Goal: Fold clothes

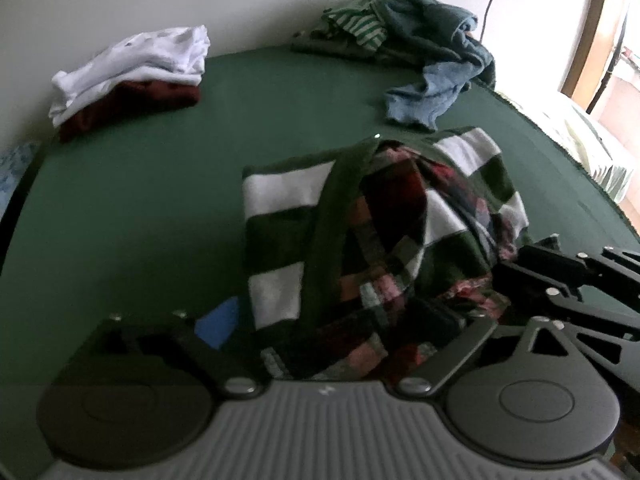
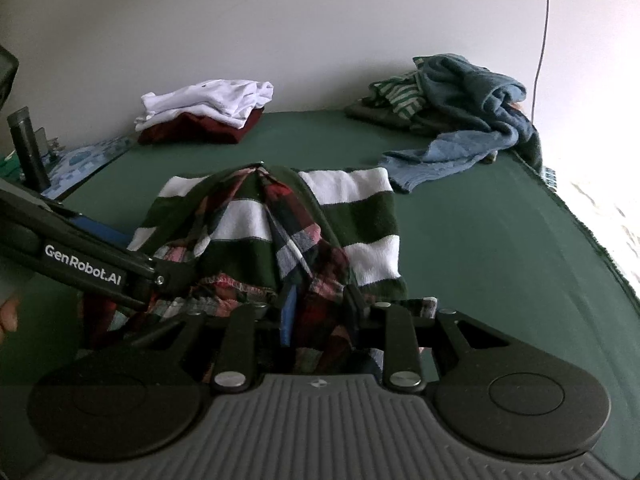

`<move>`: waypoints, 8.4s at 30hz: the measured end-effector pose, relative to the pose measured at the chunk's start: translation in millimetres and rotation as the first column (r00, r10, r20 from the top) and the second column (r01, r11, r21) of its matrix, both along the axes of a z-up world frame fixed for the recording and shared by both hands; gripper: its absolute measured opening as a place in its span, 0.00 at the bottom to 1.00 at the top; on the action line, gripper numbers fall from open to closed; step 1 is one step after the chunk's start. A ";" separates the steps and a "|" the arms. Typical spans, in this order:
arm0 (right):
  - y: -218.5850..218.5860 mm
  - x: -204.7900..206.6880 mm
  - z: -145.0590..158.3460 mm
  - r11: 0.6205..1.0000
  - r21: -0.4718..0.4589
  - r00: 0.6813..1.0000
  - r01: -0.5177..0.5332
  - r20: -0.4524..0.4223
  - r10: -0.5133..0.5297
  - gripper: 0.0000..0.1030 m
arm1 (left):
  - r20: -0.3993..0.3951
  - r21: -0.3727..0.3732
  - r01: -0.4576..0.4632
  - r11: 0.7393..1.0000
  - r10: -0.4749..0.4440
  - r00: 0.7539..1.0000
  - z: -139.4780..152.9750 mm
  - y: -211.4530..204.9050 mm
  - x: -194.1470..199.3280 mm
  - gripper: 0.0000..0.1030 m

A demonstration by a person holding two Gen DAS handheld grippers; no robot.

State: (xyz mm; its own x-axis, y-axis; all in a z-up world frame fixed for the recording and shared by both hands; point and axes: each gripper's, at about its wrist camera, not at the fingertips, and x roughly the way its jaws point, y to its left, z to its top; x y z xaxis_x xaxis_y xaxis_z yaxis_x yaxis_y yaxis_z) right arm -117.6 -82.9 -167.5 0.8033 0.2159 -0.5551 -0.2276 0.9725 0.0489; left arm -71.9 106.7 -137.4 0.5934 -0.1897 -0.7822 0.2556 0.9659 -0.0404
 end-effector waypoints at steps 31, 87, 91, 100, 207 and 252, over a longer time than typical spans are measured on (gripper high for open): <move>-33.9 12.3 8.9 0.964 0.058 0.961 -0.261 -0.083 0.266 0.36 | -0.034 0.136 -0.163 0.977 0.169 0.985 0.7 -24.6 3.2 0.99; -91.8 10.2 16.1 0.936 0.306 0.964 -0.173 -0.144 0.225 0.25 | 0.046 0.077 0.077 0.994 -0.081 0.996 29.2 9.4 -63.8 0.89; -100.0 38.4 -2.4 0.938 0.332 0.971 -0.096 -0.175 0.162 0.43 | 0.092 0.045 0.075 0.996 -0.079 0.993 42.1 6.5 -58.0 0.92; -113.3 40.6 -2.6 0.854 0.503 0.935 -0.134 -0.221 0.277 0.08 | -0.022 -0.074 -0.019 0.997 0.017 1.000 8.1 17.3 -22.9 0.85; -87.6 0.6 22.7 0.961 0.198 0.957 -0.193 -0.180 0.229 0.31 | -0.034 -0.344 -0.112 0.932 0.107 0.994 15.8 87.1 -57.7 0.91; -109.6 66.9 -25.0 0.798 0.593 0.862 -0.111 -0.341 0.374 0.44 | -0.233 -0.698 -0.260 0.667 0.132 0.964 -24.1 67.5 -2.5 0.97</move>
